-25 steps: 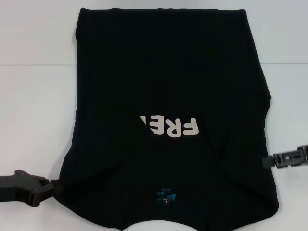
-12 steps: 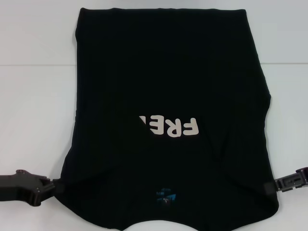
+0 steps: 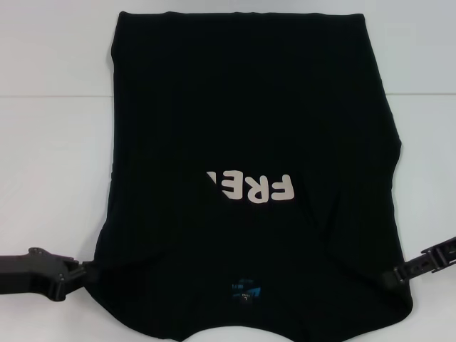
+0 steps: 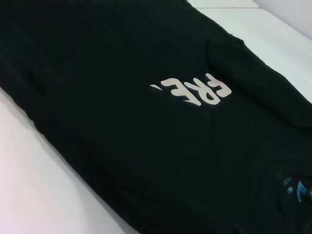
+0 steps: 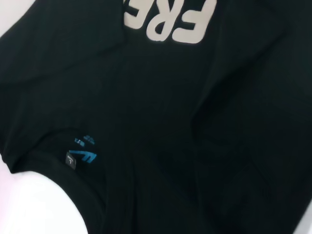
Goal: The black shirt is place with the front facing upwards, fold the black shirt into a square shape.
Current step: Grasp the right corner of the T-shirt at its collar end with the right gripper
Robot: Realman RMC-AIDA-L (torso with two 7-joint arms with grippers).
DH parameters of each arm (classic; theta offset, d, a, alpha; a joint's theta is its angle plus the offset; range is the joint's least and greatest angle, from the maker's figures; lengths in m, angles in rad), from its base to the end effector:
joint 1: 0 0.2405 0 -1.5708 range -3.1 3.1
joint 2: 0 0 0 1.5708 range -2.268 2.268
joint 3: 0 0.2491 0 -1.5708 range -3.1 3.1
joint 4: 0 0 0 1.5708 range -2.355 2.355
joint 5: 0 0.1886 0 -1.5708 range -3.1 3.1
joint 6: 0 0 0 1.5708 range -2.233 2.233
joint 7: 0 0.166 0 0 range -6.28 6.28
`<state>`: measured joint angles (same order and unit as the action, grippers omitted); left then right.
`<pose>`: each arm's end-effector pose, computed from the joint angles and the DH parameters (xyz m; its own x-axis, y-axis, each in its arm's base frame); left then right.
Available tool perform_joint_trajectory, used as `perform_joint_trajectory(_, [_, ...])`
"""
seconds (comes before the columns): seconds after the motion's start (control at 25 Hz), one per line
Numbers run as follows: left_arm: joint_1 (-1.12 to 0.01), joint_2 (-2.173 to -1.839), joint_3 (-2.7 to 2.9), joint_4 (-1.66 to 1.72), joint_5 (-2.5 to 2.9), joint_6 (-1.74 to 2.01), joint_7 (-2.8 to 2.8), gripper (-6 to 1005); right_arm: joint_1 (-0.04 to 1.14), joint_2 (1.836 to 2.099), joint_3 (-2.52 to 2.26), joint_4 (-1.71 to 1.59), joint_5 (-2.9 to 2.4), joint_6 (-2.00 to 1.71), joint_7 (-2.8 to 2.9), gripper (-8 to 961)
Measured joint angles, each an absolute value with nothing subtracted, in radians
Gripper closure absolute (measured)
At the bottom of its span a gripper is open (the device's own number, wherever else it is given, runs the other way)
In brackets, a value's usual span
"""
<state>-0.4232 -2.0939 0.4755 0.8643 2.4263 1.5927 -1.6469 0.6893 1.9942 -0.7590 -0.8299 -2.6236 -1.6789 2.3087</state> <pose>-0.3173 0.2789 0.0110 0.6811 0.6700 0.2953 0.7309 -0.6463 -0.2194 0.2691 0.3247 0.0154 0.4461 -0.8931 0.0576 -0.8723 -0.4483 -0.1953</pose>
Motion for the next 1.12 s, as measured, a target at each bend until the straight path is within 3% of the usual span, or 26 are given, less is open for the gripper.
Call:
perform_joint_trajectory(0.4, [-0.429, -2.097, 0.473, 0.858, 2.424, 1.591, -1.647, 972, 0.724, 2.034, -0.793, -0.847, -2.718, -1.654, 2.314, 95])
perform_joint_trajectory(0.68, [-0.431, -2.097, 0.472, 0.855, 2.423, 1.590, -1.647, 971, 0.724, 2.041, -0.875, -0.851, -2.720, -1.635, 2.355, 127])
perform_joint_trajectory(1.12, [-0.431, -2.094, 0.473, 0.853, 2.424, 1.591, -1.642, 970, 0.715, 2.049, -0.906, -0.881, -2.718, -1.617, 2.399, 564])
